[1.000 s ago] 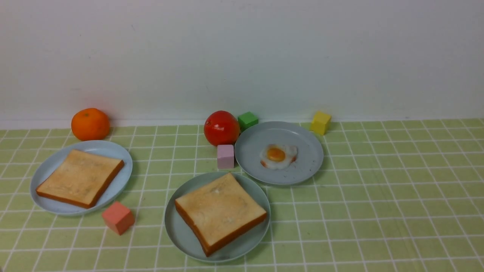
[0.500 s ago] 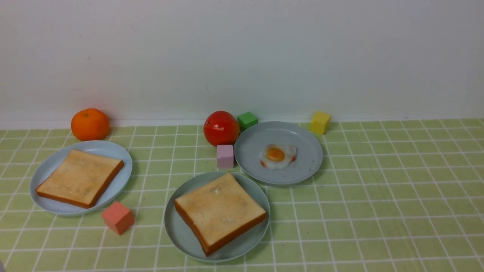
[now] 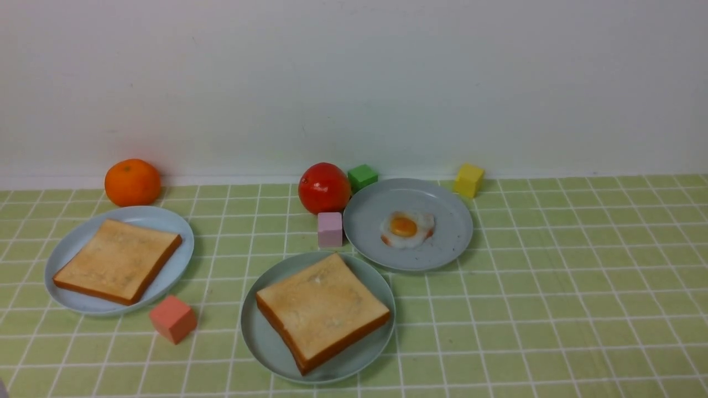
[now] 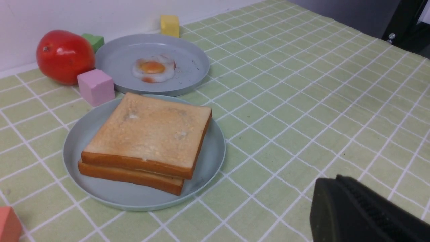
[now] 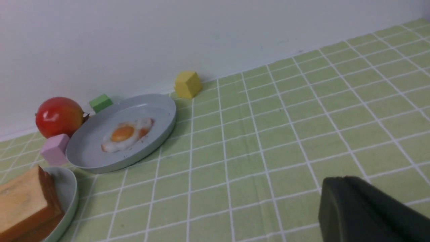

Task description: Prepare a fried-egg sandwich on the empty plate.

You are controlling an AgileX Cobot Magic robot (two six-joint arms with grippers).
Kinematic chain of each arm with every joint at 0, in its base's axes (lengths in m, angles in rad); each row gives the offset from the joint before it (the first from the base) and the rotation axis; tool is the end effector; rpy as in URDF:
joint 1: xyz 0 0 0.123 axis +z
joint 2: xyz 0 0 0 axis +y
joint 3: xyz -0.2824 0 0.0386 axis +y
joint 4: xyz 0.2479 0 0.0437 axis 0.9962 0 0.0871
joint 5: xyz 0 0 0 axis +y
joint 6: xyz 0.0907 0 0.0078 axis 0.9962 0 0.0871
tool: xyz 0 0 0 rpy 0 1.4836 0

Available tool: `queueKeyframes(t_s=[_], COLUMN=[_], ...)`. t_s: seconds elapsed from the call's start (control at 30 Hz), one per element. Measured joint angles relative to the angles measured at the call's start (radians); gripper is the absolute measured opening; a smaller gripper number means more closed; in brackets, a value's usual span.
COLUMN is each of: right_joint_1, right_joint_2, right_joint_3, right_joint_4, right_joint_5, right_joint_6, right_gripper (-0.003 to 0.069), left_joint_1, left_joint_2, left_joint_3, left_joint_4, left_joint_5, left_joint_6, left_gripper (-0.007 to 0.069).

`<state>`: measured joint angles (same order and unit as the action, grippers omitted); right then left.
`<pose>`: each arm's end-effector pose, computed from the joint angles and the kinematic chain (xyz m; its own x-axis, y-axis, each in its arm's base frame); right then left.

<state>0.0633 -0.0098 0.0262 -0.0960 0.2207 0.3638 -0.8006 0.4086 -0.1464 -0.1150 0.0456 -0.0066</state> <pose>0.0558 0.0016 0.1848 -0.1541 0.2576 -0.9539 -0.0015 0.9654 0.2609 0.0663 -0.0691 0.2286 -0.2384 0.0718 -0.9685 0.6976 0.7065 -0.1194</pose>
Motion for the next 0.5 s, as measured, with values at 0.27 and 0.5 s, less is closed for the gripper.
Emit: queueKeyframes(t_s=[0.27, 0.5], right_joint_1=[0.0, 0.0], right_joint_2=[0.0, 0.0], right_joint_3=[0.0, -0.004], right_joint_4=[-0.04, 0.096], right_joint_5=[0.015, 0.148], right_joint_6=[-0.135, -0.277], right_gripper=[-0.0012, -0.0012], left_joint_1=[0.0, 0.0], left_joint_2=[0.0, 0.0], left_joint_3=[0.0, 0.0], left_joint_4=[0.0, 0.0], left_joint_5=[0.001, 0.001], left_joint_6=[0.0, 0.0], left_gripper=[-0.001, -0.0003])
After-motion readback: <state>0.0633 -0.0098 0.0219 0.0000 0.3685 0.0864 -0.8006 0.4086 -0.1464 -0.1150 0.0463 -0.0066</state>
